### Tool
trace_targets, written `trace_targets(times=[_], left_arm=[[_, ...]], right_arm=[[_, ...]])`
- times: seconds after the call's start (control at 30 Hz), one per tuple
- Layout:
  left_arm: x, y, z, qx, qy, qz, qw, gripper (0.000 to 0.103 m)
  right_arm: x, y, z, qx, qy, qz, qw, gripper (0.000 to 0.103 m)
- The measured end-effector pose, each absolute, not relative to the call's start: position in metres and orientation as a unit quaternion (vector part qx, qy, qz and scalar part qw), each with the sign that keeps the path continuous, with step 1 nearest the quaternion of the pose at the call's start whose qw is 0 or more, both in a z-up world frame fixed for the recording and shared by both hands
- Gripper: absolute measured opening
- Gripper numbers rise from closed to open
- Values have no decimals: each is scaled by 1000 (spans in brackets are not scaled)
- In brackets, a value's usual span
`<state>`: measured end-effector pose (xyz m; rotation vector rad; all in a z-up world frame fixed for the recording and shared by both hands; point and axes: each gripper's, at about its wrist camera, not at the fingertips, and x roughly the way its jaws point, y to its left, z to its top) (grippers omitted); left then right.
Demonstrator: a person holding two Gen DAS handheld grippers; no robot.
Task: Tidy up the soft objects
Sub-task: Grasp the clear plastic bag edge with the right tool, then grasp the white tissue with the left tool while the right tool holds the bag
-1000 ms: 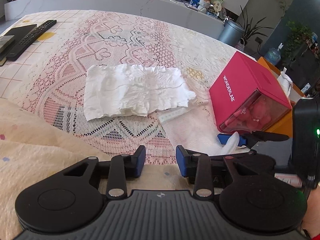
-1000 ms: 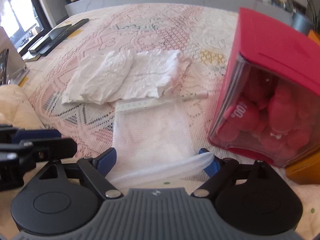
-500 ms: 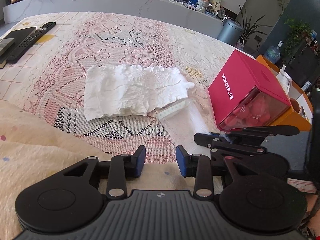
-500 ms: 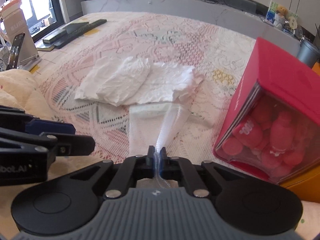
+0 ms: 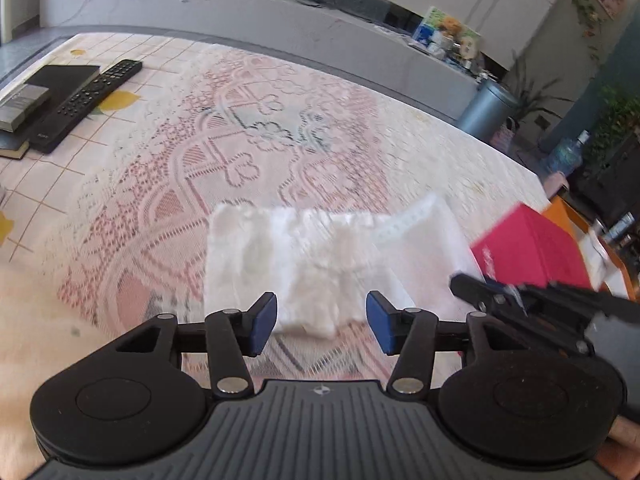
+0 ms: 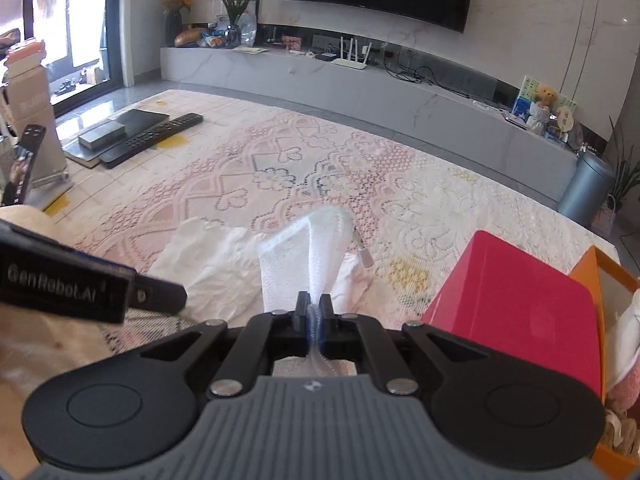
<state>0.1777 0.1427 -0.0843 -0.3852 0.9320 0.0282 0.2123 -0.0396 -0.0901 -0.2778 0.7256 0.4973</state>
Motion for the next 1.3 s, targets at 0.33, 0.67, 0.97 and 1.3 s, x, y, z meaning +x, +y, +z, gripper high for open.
trace_targets(times=[0.33,0.67,0.97,1.3], left_arm=[[222,162,-136,-223,475,69,849,73],[218,145,-134,-171,457,50,872,9],[204,148,-104,-214,391,-19,895,7],[228,132,-112,-234,404,-106,878,6]], right_arm=[[241,-22,-125,-157,367,222,890,1],[241,-16,-133,-157,366,232,887,1],[237,-27,-109,-148,346,228,898,1],[253,-47,-91,-121,356,215,901,1]])
